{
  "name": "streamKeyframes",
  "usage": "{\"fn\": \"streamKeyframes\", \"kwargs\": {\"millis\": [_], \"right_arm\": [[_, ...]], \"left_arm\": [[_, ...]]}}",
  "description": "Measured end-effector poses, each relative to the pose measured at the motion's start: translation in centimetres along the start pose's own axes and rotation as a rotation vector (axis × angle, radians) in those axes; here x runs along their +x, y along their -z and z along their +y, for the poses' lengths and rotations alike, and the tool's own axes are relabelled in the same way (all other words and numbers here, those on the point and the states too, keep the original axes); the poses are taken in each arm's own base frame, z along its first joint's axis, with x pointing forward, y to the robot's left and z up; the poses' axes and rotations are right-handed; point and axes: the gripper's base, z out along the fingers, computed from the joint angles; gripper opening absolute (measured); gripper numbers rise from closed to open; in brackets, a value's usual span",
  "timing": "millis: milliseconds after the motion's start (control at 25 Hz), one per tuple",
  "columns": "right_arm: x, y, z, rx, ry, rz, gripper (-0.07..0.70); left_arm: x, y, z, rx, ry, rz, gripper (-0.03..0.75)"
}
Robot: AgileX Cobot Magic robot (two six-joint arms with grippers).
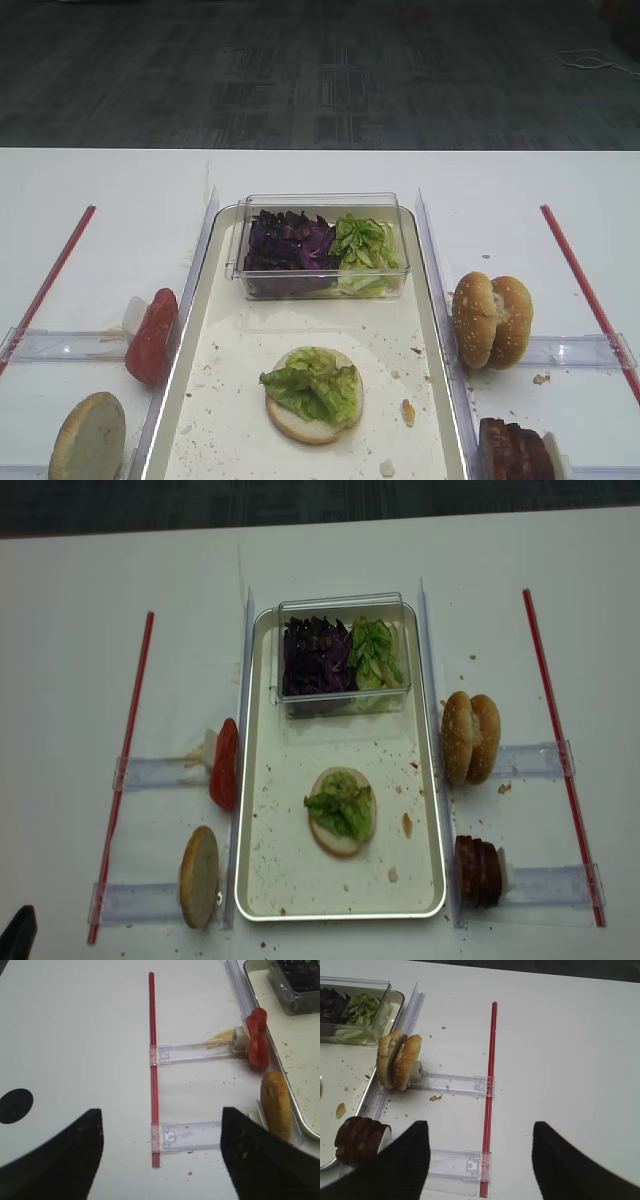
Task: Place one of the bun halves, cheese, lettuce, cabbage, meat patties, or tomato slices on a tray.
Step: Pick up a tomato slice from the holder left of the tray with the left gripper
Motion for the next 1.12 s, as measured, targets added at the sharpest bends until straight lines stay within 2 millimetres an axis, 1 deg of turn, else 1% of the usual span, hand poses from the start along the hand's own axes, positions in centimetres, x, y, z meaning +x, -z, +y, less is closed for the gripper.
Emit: {"fn": "streamKeyframes", "kwargs": {"millis": [560,680,800,1120], "right_arm": [[0.0,0.0,0.0,0.0,-0.002,0.0,0.485],[0.0,0.0,0.0,0.0,-0.002,0.0,0.485],[0.0,0.0,0.0,0.0,-0.002,0.0,0.485],[0.0,0.0,0.0,0.0,-0.002,0.0,0.485]], "left_arm": [[-0.1,-0.1,0.0,0.0,0.0,0.01,0.491],[-0.7,-1.1,0.0,0.002,-0.004,0.093,0.491],[-1.5,-2.4,-0.1,0.004,-0.009,0.204,0.491],[-3.0,-7.2,-0.3,0.01,-0.024,0.545,0.491]]}}
